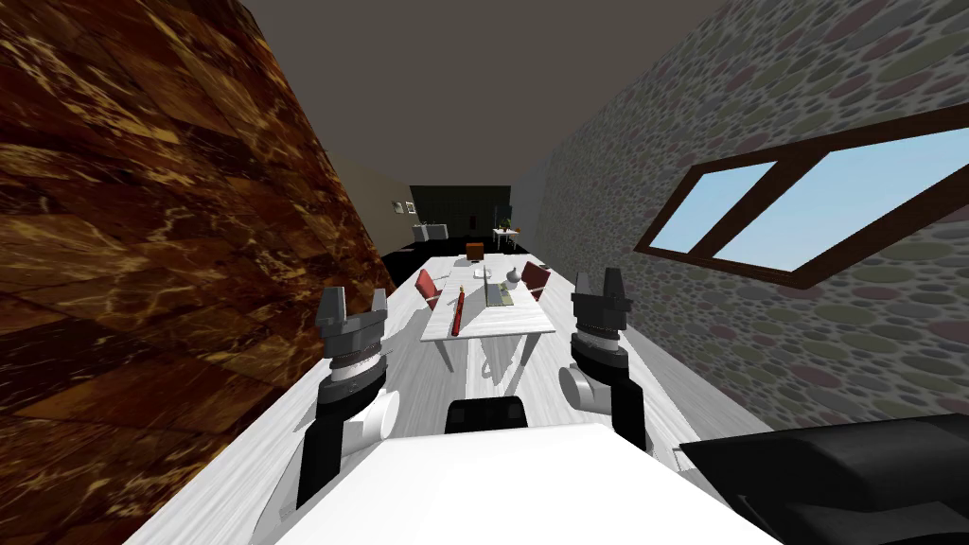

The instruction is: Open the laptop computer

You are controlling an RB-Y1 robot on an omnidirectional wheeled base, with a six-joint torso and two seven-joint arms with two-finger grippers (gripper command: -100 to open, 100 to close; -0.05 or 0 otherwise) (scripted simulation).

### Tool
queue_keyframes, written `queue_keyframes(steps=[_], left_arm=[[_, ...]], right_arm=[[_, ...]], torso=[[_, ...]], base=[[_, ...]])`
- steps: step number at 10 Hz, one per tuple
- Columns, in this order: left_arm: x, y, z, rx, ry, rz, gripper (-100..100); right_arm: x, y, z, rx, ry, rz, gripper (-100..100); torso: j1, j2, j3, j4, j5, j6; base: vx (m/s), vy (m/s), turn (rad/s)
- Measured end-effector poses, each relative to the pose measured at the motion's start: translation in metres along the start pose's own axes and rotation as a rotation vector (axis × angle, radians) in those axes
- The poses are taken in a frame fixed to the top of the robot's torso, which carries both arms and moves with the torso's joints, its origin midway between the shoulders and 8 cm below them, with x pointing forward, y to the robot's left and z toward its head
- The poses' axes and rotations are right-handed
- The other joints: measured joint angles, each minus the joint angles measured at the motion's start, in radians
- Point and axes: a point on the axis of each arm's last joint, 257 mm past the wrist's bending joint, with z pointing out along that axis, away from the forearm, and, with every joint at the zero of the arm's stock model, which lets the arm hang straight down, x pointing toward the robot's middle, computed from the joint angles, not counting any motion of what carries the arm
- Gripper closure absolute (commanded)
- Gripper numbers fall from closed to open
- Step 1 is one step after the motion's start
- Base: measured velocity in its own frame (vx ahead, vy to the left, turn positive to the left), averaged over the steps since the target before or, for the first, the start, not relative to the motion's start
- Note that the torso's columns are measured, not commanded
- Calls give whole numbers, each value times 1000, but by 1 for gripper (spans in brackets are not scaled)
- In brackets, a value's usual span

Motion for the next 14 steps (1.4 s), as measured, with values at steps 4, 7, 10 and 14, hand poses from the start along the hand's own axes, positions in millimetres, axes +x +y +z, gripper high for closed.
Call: queue_keyframes(steps=[4, 7, 10, 14], left_arm=[[0, 0, 0, 0, 0, 0, 0], [0, 0, 0, 0, 0, 0, 0], [0, 0, 0, 0, 0, 0, 0], [0, 0, 0, 0, 0, 0, 0]], right_arm=[[0, 0, 0, 0, 0, 0, 0], [0, 0, 0, 0, 0, 0, 0], [0, 0, 0, 0, 0, 0, -100], [20, -11, -3, 8, 117, -48, -100]], torso=[[0, 248, -497, 248, 0, 0], [0, 470, -939, 470, 0, 0], [0, 691, -1382, 691, 0, 0], [0, 737, -1476, 737, 0, 0]], base=[[0, 0, 0], [0, 0, 0], [3, 4, -3], [12, 28, -11]])
